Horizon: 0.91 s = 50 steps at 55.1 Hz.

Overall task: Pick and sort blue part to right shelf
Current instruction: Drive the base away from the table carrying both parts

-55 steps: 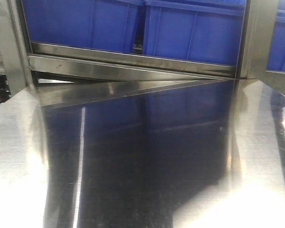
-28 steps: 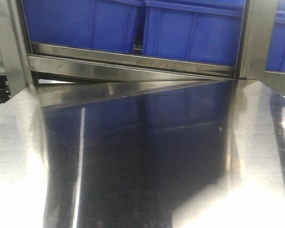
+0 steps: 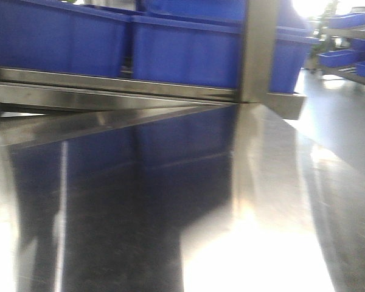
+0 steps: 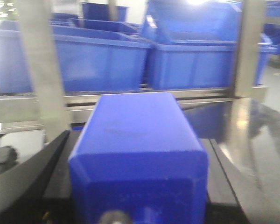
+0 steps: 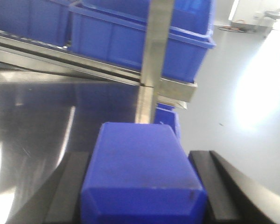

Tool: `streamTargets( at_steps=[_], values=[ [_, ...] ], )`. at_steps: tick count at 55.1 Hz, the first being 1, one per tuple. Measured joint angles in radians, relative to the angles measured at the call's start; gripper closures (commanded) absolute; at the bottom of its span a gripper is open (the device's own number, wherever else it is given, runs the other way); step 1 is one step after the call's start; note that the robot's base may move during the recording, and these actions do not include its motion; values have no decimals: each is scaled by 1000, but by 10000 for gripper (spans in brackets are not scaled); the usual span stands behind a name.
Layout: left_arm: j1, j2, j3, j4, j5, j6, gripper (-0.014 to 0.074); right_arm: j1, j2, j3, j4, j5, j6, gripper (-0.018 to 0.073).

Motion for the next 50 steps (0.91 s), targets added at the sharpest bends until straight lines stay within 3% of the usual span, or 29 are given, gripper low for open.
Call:
streamTargets(
  at_steps=[50],
  values=[
    [0, 0, 2, 0, -2, 0, 275, 0, 0, 0, -1, 6, 0, 259]
  ],
)
